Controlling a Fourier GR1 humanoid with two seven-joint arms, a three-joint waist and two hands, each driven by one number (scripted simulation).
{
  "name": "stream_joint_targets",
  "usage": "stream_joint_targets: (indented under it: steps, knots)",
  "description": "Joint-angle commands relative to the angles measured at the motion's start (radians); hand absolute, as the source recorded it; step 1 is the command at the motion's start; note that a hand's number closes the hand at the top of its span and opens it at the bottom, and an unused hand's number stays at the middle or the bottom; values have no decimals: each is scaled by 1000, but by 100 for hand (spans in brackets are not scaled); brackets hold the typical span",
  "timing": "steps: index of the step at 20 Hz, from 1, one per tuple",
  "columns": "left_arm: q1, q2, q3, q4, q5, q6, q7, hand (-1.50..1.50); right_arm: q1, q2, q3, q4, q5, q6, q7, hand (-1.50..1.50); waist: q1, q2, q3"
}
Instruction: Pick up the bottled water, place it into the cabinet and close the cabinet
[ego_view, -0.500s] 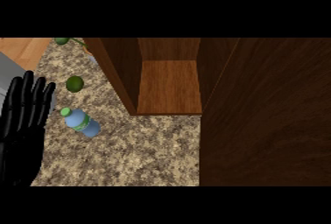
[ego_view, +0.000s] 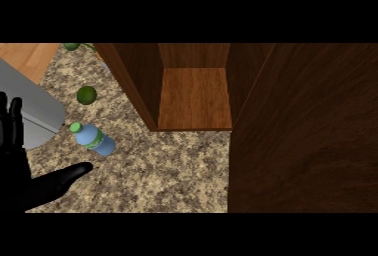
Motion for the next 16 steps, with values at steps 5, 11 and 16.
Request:
stream_joint_targets:
  steps: [5,11,16]
  knots:
    - [170,-24,-147,-138,-11,171,32,-150,213,-46,-68,-230,-195,100,89,-150,5,3,1]
    - [202,-25,-241,-246,-111,231,134,-150,307,-38,-78,-340,-233,134,122,-150,4,3,1]
    - [217,-25,-322,-205,-143,301,96,-150,398,-33,-78,-360,-221,194,68,-150,0,3,1]
